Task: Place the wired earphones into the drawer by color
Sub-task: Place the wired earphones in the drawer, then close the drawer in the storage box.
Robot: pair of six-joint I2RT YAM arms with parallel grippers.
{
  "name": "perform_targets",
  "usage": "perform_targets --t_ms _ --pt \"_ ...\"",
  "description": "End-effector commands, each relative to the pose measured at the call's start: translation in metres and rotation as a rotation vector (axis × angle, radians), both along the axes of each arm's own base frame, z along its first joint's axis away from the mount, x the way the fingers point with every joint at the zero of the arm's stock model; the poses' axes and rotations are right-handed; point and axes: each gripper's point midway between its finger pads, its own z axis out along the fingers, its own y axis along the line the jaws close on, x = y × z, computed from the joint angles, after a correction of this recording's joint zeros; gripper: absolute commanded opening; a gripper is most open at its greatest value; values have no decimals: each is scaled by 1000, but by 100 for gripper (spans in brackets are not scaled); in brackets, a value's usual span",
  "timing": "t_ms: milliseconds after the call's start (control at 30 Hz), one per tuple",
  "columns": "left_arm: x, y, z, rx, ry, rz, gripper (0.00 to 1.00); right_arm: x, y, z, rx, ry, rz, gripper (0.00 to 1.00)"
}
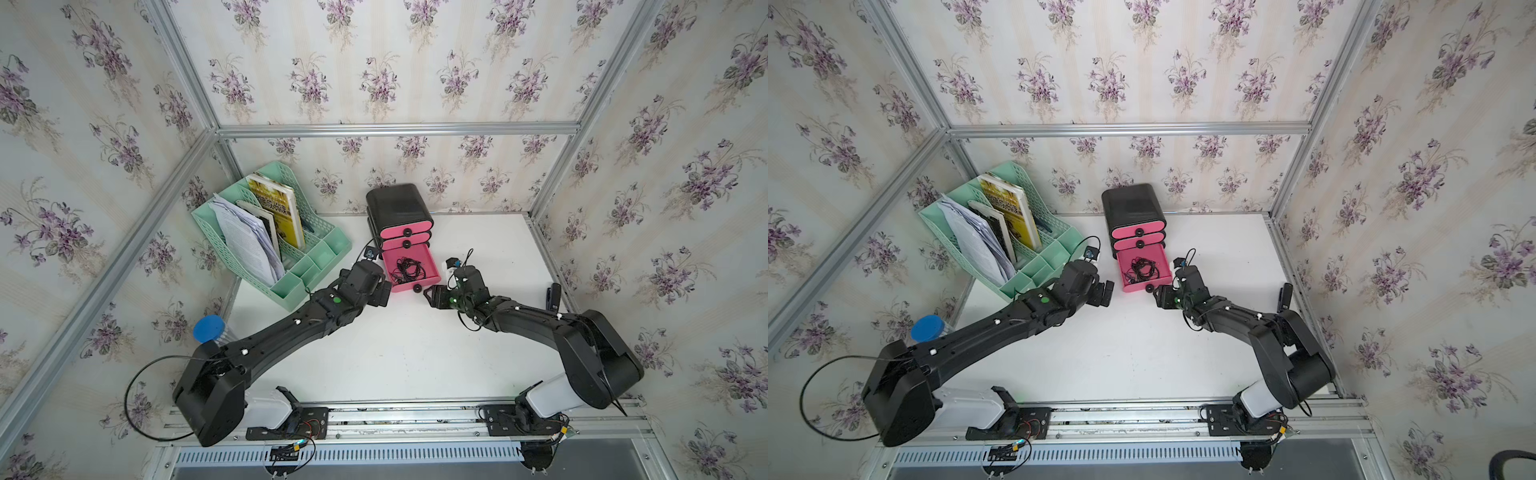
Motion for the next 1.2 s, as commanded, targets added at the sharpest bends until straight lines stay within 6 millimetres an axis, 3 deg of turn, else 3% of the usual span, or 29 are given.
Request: perform_targets --t_ms 0,367,800,967,1167 --pt "-13 13 0 -9 3 10 99 10 9 3 48 -23 -10 65" --pt "-44 59 -13 61 -58 49 99 29 30 -21 66 5 -4 59" --pt "-42 59 -15 85 -43 54 99 42 36 -38 70 31 -32 44" --pt "-42 60 -15 87 -48 57 99 44 40 -37 91 31 -31 33" --pt "-42 60 -14 89 -50 59 99 49 42 -25 108 5 -35 31"
